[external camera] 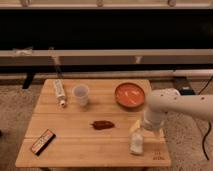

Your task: Place the bottle in the ceramic bowl

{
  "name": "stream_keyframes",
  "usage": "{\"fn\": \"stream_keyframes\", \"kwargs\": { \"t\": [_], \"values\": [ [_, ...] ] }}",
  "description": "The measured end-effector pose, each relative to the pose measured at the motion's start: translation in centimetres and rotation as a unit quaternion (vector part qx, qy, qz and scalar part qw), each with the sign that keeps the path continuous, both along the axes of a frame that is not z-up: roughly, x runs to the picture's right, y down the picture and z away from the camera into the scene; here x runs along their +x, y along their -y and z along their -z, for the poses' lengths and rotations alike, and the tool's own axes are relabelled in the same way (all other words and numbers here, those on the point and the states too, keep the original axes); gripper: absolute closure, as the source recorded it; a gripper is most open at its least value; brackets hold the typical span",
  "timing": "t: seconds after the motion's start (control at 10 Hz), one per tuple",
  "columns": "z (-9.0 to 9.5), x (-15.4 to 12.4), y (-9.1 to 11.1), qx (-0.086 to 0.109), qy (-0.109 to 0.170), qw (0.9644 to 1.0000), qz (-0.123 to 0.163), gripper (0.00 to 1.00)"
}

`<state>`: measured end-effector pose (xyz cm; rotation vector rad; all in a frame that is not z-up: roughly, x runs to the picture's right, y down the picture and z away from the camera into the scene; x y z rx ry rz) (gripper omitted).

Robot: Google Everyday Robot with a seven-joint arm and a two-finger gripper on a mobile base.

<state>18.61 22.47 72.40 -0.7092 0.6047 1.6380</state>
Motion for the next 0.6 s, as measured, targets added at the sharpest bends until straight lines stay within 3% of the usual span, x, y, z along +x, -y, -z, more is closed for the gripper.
{"fn": "stream_keyframes", "kwargs": {
  "t": [0.2, 0.4, 0.6],
  "values": [
    [-0.2, -3.4, 2.9, 0.029, 0.026, 0.999, 0.021, 0.2],
    [-0.2, -8.1, 5.7, 0.057, 0.059, 0.9956, 0.047, 0.2],
    [0.6, -13.3, 8.6, 0.09, 0.098, 0.9879, 0.079, 0.2]
  ]
}}
